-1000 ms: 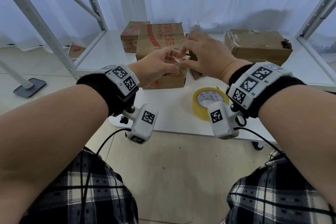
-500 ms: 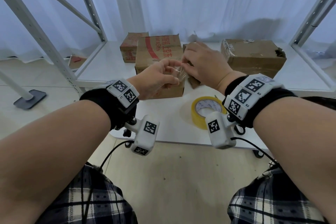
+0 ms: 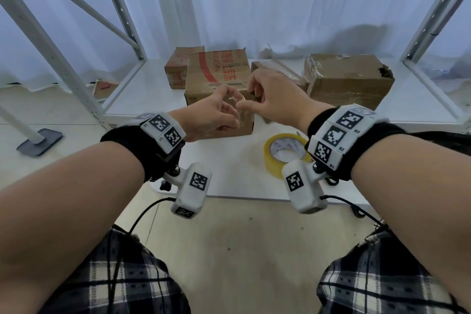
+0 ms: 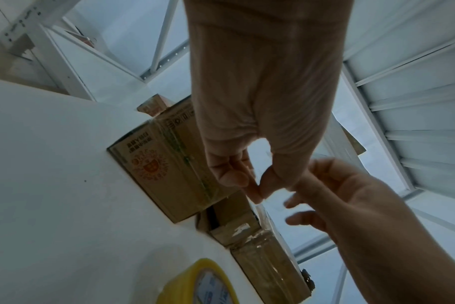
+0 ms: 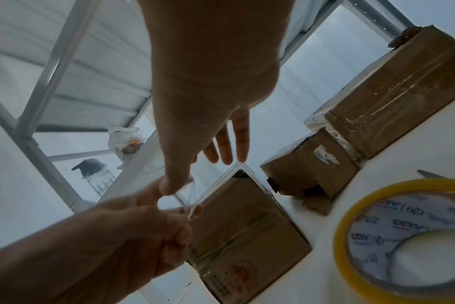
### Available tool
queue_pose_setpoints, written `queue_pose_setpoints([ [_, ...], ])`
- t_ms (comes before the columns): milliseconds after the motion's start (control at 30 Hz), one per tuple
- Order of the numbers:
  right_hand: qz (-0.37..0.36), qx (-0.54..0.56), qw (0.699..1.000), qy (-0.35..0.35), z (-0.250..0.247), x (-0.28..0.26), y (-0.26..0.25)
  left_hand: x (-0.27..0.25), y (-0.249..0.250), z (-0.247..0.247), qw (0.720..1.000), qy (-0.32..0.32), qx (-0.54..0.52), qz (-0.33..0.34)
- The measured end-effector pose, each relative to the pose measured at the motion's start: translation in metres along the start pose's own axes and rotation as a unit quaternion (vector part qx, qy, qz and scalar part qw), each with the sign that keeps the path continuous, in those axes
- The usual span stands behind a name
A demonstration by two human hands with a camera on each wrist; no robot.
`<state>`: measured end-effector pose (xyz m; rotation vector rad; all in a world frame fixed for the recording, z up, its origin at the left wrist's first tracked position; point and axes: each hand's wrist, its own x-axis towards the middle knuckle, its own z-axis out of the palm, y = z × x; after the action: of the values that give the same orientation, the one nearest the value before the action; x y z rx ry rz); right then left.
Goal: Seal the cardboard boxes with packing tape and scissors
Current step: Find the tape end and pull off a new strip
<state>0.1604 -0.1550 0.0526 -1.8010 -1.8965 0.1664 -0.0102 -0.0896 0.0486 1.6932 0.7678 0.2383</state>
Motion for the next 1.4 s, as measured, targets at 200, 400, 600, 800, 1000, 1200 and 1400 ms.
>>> queue_pose_setpoints([
  [200,0.01,0.006,1.0,-0.006,0.006,0.001,-0.005,0.004,0.003,0.011,1.0,-0.002,0.029,0.003],
  [400,-0.008,0.017,1.0,0.009,0.009,0.001,-0.008,0.003,0.005,0.01,1.0,0.005,0.027,0.006],
  [600,-0.032,0.007,0.999,0.034,0.012,0.002,-0.009,0.002,0.007,0.012,0.999,0.007,0.03,0.007],
  [800,-0.037,0.032,0.996,0.08,0.013,0.001,-0.008,-0.001,0.013,0.013,0.999,0.021,0.033,0.013],
  [1000,0.065,0.232,0.962,0.126,0.001,0.0,0.002,-0.008,0.014,0.017,0.998,-0.028,0.035,0.032],
  [1200,0.043,0.228,0.97,0.069,-0.004,-0.004,0.007,-0.009,0.022,0.011,0.992,0.095,-0.003,0.079],
  [1400,-0.001,0.121,0.99,-0.069,-0.003,-0.013,0.006,0.003,0.024,0.001,0.975,0.193,-0.108,0.023],
])
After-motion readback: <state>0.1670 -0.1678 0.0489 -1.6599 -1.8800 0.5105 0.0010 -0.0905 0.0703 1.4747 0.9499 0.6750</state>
